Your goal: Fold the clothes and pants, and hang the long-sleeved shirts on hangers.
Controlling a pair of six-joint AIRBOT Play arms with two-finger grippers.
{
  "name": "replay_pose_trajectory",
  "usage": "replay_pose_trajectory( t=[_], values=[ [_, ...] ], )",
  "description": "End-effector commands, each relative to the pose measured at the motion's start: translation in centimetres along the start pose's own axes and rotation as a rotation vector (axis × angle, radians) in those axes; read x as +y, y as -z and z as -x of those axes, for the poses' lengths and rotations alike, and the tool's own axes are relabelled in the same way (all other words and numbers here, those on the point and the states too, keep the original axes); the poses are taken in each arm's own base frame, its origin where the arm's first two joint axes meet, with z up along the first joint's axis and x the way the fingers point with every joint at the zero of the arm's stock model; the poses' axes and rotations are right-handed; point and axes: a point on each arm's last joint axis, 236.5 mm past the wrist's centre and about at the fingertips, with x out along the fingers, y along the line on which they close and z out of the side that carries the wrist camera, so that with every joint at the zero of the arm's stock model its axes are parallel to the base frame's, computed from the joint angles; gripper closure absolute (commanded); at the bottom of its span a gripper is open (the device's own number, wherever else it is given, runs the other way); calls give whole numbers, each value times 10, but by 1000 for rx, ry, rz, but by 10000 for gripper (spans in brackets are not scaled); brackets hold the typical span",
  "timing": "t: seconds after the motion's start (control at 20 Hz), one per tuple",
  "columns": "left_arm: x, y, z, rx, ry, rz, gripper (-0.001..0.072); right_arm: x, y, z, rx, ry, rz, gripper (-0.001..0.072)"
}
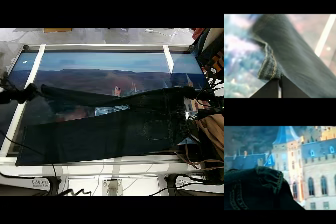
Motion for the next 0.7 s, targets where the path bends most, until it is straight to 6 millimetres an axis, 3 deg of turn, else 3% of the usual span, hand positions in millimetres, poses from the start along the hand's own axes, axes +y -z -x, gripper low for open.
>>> replay_pose_trajectory(
  t=[0.0,0.2,0.35,0.4,0.5,0.65],
  values=[
    [-58,1,78,-8,60,-153,681,0,0,0,0,0,0,678],
    [-79,-6,167,-166,-51,-306,681,0,0,0,2,-1,0,678],
    [-72,-1,214,-236,-171,-272,682,0,0,0,2,-2,0,678],
    [-62,7,218,-205,-215,-262,682,0,0,0,2,-2,0,678],
    [-39,27,208,-96,-274,-220,682,1,1,0,5,-3,0,678],
    [-21,31,158,-16,-249,-170,680,1,1,0,4,-2,0,677]
  ],
)
